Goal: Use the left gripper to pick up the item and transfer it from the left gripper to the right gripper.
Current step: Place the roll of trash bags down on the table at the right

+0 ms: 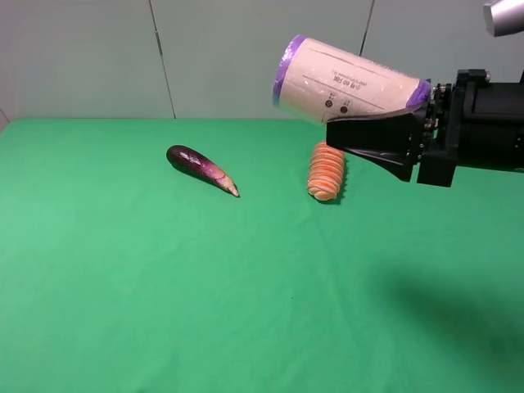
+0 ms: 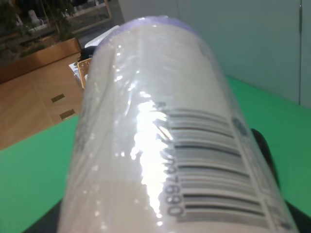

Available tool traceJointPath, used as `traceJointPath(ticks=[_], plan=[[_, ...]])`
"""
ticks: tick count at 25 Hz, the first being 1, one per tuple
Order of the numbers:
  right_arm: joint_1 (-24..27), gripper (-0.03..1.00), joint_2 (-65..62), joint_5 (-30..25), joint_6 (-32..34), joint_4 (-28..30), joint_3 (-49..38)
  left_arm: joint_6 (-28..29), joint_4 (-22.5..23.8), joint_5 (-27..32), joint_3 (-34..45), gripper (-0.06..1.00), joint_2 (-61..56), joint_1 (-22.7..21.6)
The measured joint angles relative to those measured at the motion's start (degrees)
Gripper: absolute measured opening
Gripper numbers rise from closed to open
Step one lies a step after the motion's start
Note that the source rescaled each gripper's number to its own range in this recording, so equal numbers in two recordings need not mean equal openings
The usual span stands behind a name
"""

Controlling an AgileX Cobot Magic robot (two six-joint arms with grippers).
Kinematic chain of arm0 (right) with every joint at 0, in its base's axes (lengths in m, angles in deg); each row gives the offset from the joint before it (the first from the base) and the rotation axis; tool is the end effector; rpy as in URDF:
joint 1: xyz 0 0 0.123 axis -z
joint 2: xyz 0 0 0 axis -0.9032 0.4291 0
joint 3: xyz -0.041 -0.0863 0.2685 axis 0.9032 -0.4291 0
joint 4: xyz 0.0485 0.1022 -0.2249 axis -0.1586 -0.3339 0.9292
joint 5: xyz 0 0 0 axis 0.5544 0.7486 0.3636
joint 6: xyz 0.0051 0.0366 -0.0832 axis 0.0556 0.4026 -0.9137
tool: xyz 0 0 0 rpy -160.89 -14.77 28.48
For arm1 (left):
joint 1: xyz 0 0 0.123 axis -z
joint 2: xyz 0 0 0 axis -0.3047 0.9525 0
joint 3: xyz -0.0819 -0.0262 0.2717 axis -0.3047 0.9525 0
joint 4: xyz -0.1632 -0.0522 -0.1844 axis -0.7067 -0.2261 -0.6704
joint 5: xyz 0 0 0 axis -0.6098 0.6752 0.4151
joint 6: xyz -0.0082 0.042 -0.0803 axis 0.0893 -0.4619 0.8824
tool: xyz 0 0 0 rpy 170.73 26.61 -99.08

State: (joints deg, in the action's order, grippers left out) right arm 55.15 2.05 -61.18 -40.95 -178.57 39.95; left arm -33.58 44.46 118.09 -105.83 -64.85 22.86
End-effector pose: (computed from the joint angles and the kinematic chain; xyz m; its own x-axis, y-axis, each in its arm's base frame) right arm 0.1788 0.1036 0.2696 -0.2901 -0.0630 -0.9549 -0.8543 0.4667 0.2288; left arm -0.0032 0.0149 0.2722 -0.4649 -0.0532 -0.8837 -0.0965 0.9953 -0.0092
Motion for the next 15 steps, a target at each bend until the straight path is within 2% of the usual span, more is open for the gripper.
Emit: traceJointPath(ticks=[6,15], plan=[[0.0,0.01,0.0,1.7,5.7,1.7,0.0,0.1,0.0,0.0,0.0,0.71,0.0,0.0],[0.0,0.01,0.0,11.3,17.7,18.7,0.0,0.1,0.0,0.0,0.0,0.7,0.0,0.0]])
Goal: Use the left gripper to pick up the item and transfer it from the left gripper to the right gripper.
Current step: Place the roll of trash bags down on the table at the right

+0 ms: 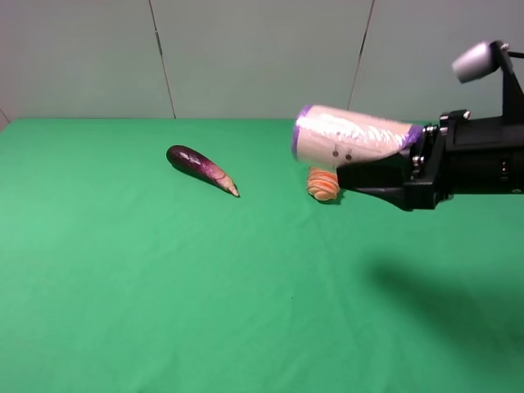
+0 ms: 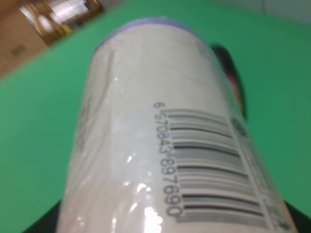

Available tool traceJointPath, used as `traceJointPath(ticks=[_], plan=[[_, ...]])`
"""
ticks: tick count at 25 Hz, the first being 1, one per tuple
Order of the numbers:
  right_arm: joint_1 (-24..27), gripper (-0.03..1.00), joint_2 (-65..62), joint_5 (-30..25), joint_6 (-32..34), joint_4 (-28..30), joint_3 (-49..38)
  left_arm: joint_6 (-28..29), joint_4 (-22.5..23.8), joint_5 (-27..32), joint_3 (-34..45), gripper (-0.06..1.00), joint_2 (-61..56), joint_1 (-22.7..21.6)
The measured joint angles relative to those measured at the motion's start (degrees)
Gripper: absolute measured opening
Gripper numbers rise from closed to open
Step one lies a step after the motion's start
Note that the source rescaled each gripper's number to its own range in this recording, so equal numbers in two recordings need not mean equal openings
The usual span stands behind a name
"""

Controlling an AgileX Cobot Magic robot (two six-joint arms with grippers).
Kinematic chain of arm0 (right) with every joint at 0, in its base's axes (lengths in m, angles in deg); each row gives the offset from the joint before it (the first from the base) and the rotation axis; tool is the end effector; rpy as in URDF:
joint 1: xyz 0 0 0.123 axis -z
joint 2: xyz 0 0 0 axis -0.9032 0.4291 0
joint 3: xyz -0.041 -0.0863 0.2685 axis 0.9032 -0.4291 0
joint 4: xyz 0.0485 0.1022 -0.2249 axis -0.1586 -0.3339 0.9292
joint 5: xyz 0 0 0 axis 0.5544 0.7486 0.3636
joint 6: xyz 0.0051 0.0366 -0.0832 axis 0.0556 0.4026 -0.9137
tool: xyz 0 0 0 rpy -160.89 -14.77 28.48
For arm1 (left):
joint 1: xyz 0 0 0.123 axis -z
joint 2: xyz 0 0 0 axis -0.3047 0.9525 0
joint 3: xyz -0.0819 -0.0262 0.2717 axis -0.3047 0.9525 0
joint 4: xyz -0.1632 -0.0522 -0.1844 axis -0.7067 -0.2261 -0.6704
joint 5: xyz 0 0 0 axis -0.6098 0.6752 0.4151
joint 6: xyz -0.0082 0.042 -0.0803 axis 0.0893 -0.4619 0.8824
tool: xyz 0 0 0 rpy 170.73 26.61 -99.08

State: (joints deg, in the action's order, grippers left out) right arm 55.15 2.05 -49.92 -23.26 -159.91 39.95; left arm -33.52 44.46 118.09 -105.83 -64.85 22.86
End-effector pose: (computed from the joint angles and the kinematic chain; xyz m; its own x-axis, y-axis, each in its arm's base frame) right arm 0.1812 0.0920 0.2440 -0.4822 -0.2344 -0.8442 -0.7472 0.6131 0.2566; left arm -0.0032 0.0149 0.2722 -0.4648 -0.0543 -0.8837 -0.0970 0.9952 -0.0101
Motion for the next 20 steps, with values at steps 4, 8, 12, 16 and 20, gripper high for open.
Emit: traceJointPath(ticks=[4,8,12,16,20], plan=[[0.0,0.01,0.0,5.4,7.3,10.3,0.0,0.0,0.0,0.0,0.0,0.7,0.0,0.0],[0.0,0.01,0.1,9.6,16.2,21.0,0.0,0.0,0.0,0.0,0.0,0.7,0.0,0.0],[0.0,0.01,1.6,11.5,24.5,30.1,0.0,0.0,0.0,0.0,0.0,0.7,0.0,0.0],[0.0,0.01,4.5,14.0,29.4,34.4,0.0,0.0,0.0,0.0,0.0,0.7,0.0,0.0],[0.0,0.01,7.8,16.3,30.4,35.0,0.0,0.0,0.0,0.0,0.0,0.7,0.0,0.0]])
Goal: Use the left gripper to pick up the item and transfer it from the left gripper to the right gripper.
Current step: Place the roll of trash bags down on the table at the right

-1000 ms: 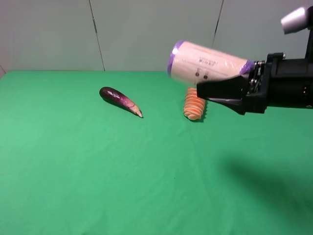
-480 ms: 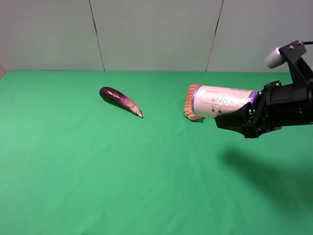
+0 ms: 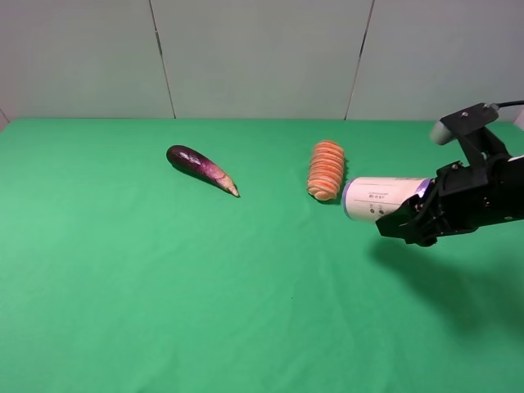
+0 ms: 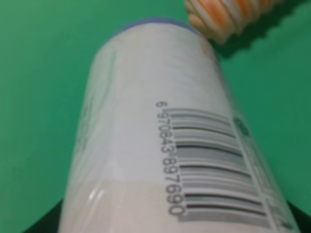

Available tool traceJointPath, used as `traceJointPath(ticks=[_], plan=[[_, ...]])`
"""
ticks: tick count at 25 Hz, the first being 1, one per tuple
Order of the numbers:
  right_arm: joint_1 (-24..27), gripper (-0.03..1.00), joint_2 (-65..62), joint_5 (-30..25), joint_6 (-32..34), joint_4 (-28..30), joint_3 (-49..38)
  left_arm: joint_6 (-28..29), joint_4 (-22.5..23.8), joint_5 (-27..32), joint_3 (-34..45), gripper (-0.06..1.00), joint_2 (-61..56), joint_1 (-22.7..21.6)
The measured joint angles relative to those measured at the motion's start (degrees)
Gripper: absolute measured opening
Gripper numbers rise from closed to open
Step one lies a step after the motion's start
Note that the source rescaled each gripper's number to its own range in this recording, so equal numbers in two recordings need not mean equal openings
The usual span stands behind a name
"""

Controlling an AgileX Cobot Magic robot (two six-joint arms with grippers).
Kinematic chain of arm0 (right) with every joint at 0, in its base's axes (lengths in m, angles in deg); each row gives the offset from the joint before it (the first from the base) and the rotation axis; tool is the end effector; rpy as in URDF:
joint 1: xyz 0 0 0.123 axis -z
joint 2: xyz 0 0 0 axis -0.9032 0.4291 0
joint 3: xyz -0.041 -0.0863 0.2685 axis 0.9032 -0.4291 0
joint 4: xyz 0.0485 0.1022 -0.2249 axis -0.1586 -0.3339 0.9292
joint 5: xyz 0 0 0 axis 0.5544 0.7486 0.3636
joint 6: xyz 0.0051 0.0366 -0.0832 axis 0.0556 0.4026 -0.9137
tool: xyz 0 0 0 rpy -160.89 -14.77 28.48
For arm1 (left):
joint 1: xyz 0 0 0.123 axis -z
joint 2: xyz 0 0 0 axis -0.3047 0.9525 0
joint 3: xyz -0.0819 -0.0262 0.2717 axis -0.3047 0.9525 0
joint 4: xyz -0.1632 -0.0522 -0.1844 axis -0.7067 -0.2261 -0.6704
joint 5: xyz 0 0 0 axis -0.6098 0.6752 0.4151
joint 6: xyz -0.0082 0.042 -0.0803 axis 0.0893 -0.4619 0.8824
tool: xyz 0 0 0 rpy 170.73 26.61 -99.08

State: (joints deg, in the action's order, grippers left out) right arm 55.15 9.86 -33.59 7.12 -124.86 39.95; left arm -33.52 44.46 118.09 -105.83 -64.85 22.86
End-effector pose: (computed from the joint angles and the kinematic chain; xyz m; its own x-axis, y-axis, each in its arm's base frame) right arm 0.2013 0.0627 0.1932 -0.7089 -0.3865 -0.5900 -0.5425 0.8333 0.1059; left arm -0.0032 0.0149 0.2722 -0.4648 -0.0543 -0.8837 -0.0970 0.9952 -0.0101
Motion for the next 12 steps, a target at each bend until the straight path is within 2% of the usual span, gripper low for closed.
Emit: traceJointPath(ticks=[12], plan=[[0.0,0.01,7.3,9.5,0.9,0.0,0.0,0.0,0.0,-0.1,0.0,0.7,0.0,0.0]])
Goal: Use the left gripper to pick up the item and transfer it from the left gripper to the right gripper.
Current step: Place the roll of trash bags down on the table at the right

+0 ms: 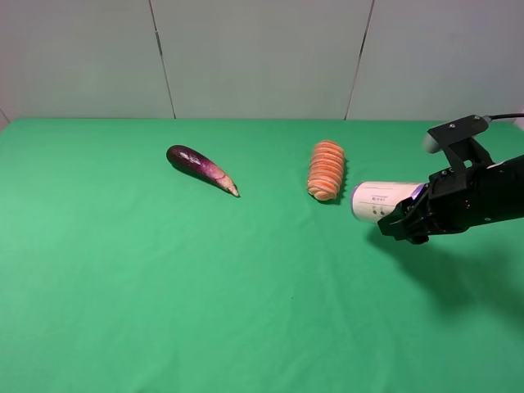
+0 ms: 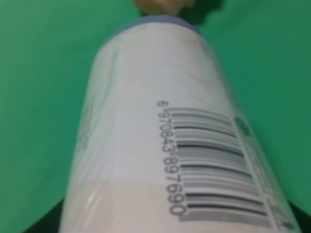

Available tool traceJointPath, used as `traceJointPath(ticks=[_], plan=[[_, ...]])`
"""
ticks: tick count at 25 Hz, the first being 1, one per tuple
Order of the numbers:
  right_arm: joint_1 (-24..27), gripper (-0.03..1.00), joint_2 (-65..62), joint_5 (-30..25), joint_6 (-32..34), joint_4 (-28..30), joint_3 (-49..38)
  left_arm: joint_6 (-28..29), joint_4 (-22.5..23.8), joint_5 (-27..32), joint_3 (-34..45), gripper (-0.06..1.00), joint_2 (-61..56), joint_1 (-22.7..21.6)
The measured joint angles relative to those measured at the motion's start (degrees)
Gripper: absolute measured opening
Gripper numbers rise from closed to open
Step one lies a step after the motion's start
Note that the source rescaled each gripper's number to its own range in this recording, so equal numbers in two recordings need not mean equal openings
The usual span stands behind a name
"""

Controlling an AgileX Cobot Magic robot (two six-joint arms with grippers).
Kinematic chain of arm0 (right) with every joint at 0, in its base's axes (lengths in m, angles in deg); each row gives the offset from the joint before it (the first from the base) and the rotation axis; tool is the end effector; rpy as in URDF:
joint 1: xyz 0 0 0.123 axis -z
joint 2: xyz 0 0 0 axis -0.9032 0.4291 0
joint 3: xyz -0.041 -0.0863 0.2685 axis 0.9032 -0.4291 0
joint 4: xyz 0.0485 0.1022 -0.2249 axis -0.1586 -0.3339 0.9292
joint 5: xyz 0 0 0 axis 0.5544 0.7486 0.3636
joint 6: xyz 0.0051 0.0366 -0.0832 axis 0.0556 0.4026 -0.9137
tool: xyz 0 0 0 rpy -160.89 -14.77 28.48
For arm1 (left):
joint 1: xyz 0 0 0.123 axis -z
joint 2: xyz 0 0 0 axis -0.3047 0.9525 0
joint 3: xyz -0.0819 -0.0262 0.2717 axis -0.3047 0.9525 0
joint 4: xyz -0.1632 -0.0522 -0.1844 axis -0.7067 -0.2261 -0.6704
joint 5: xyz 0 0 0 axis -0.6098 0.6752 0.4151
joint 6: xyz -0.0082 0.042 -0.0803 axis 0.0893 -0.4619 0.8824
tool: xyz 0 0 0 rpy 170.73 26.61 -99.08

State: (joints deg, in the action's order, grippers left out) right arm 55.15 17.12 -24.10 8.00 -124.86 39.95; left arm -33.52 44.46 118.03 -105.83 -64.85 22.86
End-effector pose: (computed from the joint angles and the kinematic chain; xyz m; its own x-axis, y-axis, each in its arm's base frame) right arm 0.2208 0.0559 0.1691 -0.7472 -0.3549 -0.5618 -0.4561 0.8888 0.0452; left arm -0.0031 0.0149 0.2723 -0.4639 -0.0542 -0.8842 -0.0969 0.9952 -0.0102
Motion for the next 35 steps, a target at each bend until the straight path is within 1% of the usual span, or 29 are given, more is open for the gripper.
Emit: traceJointPath(ticks=[12,30,31,32,33,34,35], plan=[[0.0,0.01,7.0,2.9,0.1,-0.1,0.0,0.1,0.0,0.0,0.0,0.7,0.0,0.0],[0.0,0.02,7.1,3.0,0.2,-0.1,0.0,0.1,0.0,0.0,0.0,0.7,0.0,0.0],[0.0,0.21,7.1,3.1,0.5,-0.1,0.0,0.1,0.0,0.0,0.0,0.7,0.0,0.0],[0.0,0.48,7.1,3.2,0.9,-0.1,0.0,0.1,0.0,0.0,0.0,0.7,0.0,0.0],[0.0,0.69,7.1,3.7,1.3,-0.1,0.0,0.1,0.0,0.0,0.0,0.7,0.0,0.0],[0.0,0.82,7.1,4.2,1.9,-0.1,0.0,0.1,0.0,0.0,0.0,0.7,0.0,0.0],[0.0,0.88,7.1,4.5,2.2,-0.1,0.0,0.1,0.0,0.0,0.0,0.7,0.0,0.0]])
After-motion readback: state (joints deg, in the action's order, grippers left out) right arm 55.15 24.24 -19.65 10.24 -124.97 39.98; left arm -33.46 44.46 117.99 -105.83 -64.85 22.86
